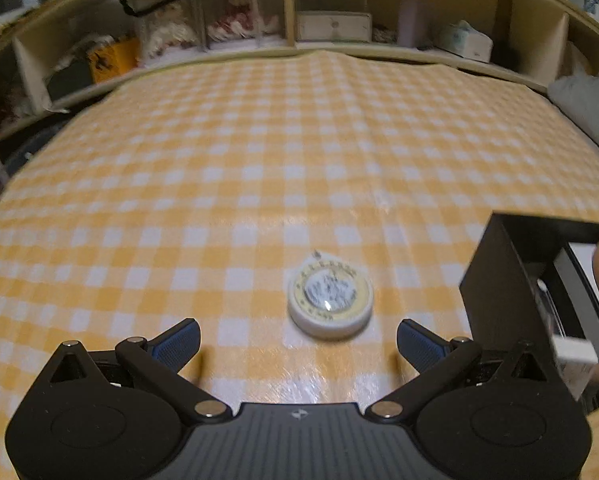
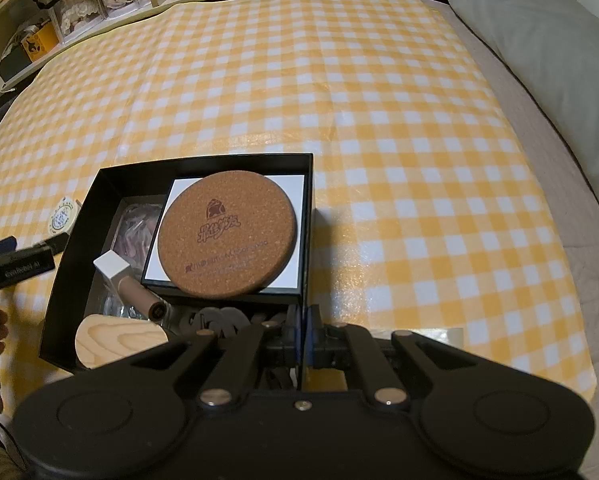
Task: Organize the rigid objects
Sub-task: 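Move the left tool to the round tape measure and grasp it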
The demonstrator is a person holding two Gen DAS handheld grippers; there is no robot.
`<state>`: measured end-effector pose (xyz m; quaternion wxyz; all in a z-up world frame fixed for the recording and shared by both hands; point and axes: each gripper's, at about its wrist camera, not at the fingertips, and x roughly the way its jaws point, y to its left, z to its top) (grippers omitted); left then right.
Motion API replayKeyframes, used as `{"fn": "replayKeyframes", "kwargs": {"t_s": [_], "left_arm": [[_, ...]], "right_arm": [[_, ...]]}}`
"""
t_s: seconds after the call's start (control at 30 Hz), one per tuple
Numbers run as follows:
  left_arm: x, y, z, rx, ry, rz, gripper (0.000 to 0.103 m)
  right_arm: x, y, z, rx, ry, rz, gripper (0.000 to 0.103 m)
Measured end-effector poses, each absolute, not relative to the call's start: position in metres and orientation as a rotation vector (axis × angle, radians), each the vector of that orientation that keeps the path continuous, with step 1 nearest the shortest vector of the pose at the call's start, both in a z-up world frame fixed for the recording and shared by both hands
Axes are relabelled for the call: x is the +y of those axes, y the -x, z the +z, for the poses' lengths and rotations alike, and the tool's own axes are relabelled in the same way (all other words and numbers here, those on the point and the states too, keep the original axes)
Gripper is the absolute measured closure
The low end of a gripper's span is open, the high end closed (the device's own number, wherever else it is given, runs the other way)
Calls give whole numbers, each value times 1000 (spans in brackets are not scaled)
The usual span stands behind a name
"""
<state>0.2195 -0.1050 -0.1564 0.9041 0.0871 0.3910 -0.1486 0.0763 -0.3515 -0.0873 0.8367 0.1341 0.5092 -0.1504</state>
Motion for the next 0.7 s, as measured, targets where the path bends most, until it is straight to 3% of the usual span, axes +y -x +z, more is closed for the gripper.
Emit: {"fn": "replayKeyframes", "kwargs": {"t_s": [0.1, 0.27, 0.5, 0.67, 0.7], "left_arm": [[-101, -219, -165, 816, -153, -325, 1], [-106, -219, -169, 759, -195, -323, 16], [-112, -223, -169, 711, -176, -357, 27], [-118, -224, -169, 694, -215, -388, 50], [-120, -223, -169, 694, -220, -393, 50]], "right_arm": [[-354, -76, -89, 1082, -273, -318, 99], [-355, -77, -90, 1083, -270, -317, 98], [-351, -78, -92, 1089, -262, -317, 98], [-352, -79, -91, 1089, -263, -317, 98], [-352, -79, -91, 1089, -263, -317, 98]]}}
